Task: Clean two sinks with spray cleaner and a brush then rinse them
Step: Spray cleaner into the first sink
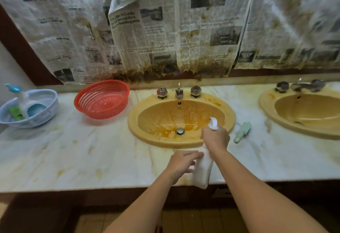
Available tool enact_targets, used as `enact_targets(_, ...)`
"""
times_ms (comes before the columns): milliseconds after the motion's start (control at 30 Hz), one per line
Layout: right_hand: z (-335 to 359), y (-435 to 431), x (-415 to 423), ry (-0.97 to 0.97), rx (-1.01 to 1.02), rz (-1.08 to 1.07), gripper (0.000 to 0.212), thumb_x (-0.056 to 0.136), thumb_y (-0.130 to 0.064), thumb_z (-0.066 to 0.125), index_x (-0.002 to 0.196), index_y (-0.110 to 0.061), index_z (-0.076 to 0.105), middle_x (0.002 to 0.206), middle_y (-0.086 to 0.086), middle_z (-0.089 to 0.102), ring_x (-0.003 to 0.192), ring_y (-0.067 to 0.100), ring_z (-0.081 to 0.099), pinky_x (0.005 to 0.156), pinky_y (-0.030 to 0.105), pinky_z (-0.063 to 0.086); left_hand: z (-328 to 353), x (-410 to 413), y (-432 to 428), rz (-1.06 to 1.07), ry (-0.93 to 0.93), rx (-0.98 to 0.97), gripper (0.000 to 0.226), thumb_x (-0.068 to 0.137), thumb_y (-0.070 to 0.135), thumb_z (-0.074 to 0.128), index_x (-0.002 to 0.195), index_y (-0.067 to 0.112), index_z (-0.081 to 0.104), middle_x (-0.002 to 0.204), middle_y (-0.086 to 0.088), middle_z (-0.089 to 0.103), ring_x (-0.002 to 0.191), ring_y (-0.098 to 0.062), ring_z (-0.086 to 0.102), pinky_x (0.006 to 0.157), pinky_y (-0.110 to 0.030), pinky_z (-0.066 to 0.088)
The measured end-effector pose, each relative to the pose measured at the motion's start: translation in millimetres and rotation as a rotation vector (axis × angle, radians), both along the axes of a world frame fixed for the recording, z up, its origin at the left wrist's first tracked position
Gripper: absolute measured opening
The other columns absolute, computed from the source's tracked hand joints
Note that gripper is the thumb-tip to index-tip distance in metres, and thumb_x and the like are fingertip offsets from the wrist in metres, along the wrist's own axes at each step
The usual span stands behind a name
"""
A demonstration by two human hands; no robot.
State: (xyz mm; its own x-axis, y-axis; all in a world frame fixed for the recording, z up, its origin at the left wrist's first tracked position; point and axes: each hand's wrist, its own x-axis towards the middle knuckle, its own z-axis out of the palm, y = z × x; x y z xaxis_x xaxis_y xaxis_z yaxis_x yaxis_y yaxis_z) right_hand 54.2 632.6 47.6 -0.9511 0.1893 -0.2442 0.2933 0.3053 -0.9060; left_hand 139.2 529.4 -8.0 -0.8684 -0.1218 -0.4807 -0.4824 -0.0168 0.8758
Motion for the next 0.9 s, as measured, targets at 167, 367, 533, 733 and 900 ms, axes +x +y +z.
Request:
enact_targets(167, -6, 2, -23, -0.074, -0.017, -0.139, 0.017, 0.075, -0.014, 0.057, 0.088, -0.010, 0.067, 0.068, 0.005, 0.072, 0.079, 0.025, 0.068, 0.060, 0.028, 0.047, 0, -42, -17, -0.260, -0.060, 0.022, 0.043, 0.078, 0.052, 0.078, 0.108, 0.022, 0.080, 0.110, 0.009, 0.076, 0.101, -0.012, 0.072, 0.088, -0.033, 0.060)
enact_targets(367, 3, 8, -35, -0.167, -0.096, -0.204, 0.023, 0.071, -0.006, 0.058, 0.091, -0.005, 0.068, 0.076, 0.016, 0.072, 0.056, 0.020, 0.071, 0.064, 0.036, 0.055, -2, -71, -43, -0.322, 0.255, -0.311, 0.025, 0.084, 0.046, 0.073, 0.101, 0.030, 0.081, 0.093, 0.016, 0.077, 0.088, 0.000, 0.070, 0.085, -0.031, 0.056)
enact_targets(533, 6, 13, -48, -0.258, -0.099, -0.253, 0.025, 0.067, -0.003, 0.056, 0.090, -0.004, 0.065, 0.070, 0.013, 0.064, 0.052, 0.027, 0.060, 0.057, 0.034, 0.047, -26, -84, -105, -0.246, 0.411, -0.740, 0.044, 0.091, 0.045, 0.064, 0.133, 0.030, 0.066, 0.126, 0.011, 0.069, 0.120, -0.011, 0.058, 0.098, -0.030, 0.045)
enact_targets(733, 0, 1, -56, -0.309, 0.039, -0.231, 0.032, 0.067, -0.004, 0.055, 0.096, 0.004, 0.067, 0.072, 0.018, 0.070, 0.056, 0.030, 0.070, 0.056, 0.035, 0.054, -64, -94, -157, -0.316, 0.360, -0.977, 0.068, 0.094, 0.057, 0.053, 0.155, 0.030, 0.038, 0.164, 0.008, 0.030, 0.151, -0.018, 0.023, 0.122, -0.043, 0.016)
enact_targets(900, -6, -14, -62, -0.373, -0.049, -0.151, 0.017, 0.063, 0.002, 0.054, 0.079, -0.002, 0.058, 0.069, 0.019, 0.059, 0.055, 0.031, 0.059, 0.058, 0.036, 0.046, -76, -100, -164, -0.342, 0.381, -1.029, 0.069, 0.094, 0.061, 0.042, 0.155, 0.027, 0.038, 0.166, 0.006, 0.024, 0.155, -0.020, 0.013, 0.126, -0.044, 0.006)
